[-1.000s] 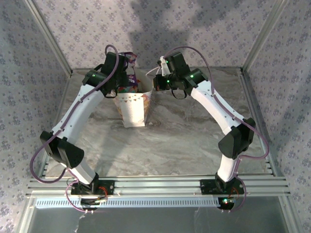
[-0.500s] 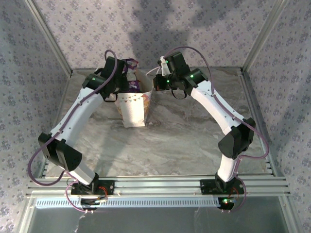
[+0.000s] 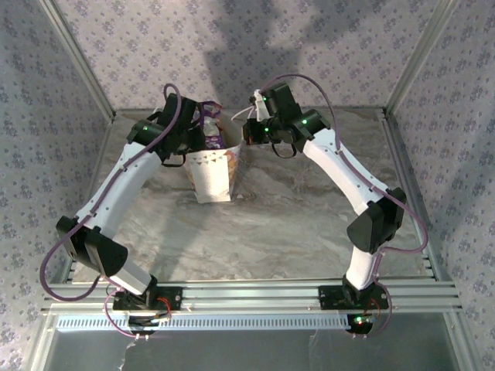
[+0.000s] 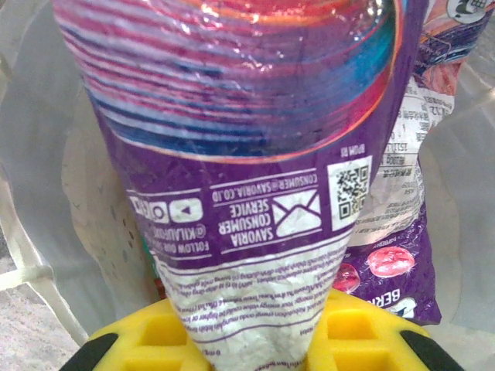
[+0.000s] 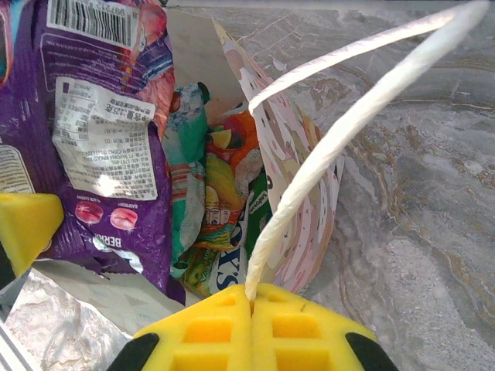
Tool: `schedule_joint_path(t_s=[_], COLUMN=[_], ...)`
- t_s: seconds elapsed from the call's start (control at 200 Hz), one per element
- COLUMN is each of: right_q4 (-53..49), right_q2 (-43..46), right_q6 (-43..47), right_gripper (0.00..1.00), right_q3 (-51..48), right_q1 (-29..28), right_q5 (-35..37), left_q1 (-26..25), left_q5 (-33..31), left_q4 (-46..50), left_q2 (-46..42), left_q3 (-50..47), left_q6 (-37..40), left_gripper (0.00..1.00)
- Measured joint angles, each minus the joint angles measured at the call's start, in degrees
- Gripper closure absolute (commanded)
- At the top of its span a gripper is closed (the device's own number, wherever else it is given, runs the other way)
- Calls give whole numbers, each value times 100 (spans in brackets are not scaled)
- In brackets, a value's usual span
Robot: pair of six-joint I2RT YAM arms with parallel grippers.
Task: Place the snacks into the paper bag
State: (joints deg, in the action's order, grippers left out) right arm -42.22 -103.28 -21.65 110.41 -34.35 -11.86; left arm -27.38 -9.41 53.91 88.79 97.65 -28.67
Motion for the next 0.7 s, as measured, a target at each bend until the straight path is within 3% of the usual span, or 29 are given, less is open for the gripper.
schedule_joint_path(t_s=[0.325,0.7], right_q4=[0,-7], right_q2=[0,0], right_q6=[0,2], right_gripper=[99,99], right_q3=[20,37], right_q1=[-46,-63], right_q5=[0,2], left_q1=[2,216], left_q5=[92,621], left_q4=[387,660], left_q2=[127,673], left_q3=[87,520], left_q6=[-144,-232], left_gripper=[100,99])
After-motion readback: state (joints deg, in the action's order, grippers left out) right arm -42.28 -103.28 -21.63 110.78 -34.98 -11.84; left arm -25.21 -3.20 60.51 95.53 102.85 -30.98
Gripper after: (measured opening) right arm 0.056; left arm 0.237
